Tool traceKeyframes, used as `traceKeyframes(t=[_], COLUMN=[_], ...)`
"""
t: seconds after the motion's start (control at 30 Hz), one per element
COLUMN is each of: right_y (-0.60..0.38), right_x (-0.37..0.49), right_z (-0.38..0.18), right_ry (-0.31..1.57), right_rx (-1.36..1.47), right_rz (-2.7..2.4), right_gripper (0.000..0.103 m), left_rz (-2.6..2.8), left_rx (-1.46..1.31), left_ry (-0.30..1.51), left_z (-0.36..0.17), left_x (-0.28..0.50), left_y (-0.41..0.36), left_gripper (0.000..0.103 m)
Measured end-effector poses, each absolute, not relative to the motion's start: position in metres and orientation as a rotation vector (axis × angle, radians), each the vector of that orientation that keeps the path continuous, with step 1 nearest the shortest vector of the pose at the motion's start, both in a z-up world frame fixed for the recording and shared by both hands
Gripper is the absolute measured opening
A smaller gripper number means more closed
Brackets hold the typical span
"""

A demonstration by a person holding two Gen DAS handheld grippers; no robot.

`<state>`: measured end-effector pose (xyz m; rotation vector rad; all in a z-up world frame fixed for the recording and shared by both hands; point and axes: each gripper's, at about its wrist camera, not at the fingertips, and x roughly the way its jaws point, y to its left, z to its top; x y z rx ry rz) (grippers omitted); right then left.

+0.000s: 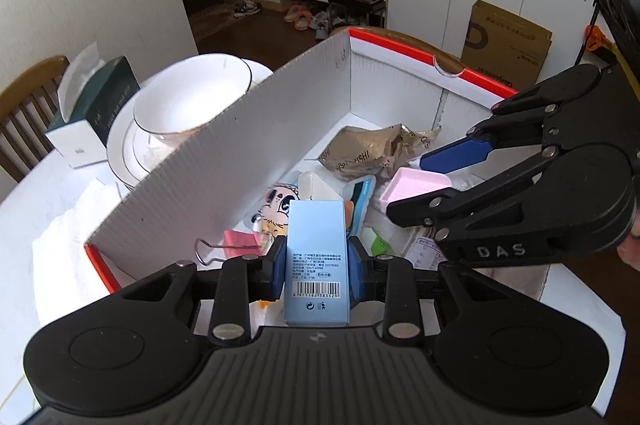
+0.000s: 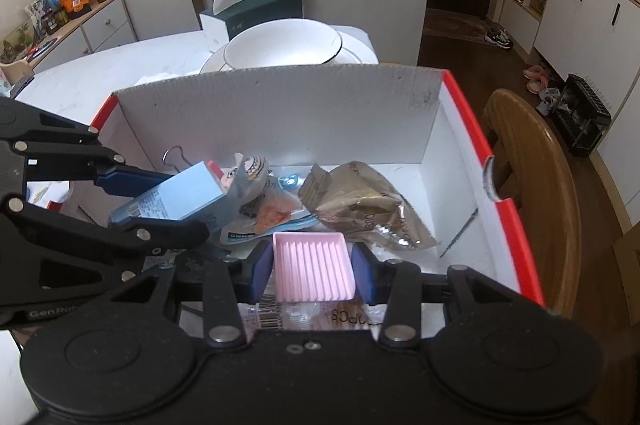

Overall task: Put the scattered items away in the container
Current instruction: 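Open both tools to drop the light-blue box and pink comb in the box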

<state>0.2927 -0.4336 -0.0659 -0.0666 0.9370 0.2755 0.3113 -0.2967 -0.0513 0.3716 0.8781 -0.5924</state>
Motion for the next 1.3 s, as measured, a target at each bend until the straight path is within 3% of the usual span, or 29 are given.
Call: traceKeyframes(t=[0.4, 0.73, 0.87, 1.0, 1.07, 1.3], right_y=[-0.435, -0.442, -0.448, -0.453, -0.454, -0.454], right_x=[0.292, 0.286, 0.281, 0.275, 0.272, 0.262], right_z=[-0.065, -0.058, -0.053, -0.049, -0.046, -0.037], right_ry=[0.937, 0.922, 0.914, 0.906, 0.9, 0.877], right_rx=[-0.067, -0.046, -0.035, -0.028, -0.027, -0.029], right_rz=[0.281, 0.292, 0.293, 0.293, 0.298, 0.307], right_gripper=[0.043, 0.056, 0.059, 0.062, 0.063, 0.063], left_rz=[-0.619, -0.622, -0.593, -0.591, -0.604, -0.636], left_rx=[0.308, 0.283, 0.288, 0.257, 0.245, 0.24], left_ry=[0.918, 0.925, 0.915, 0.917, 0.912, 0.879], left_z=[-0.057, -0.056, -0.054, -0.052, -0.05, -0.042], left_x=[0.31, 0.309, 0.308, 0.308, 0.306, 0.289], left_y=[-0.291, -0.287, -0.286, -0.281, -0.279, -0.281], left_gripper=[0.03, 0.031, 0.059, 0.06, 0.067, 0.069])
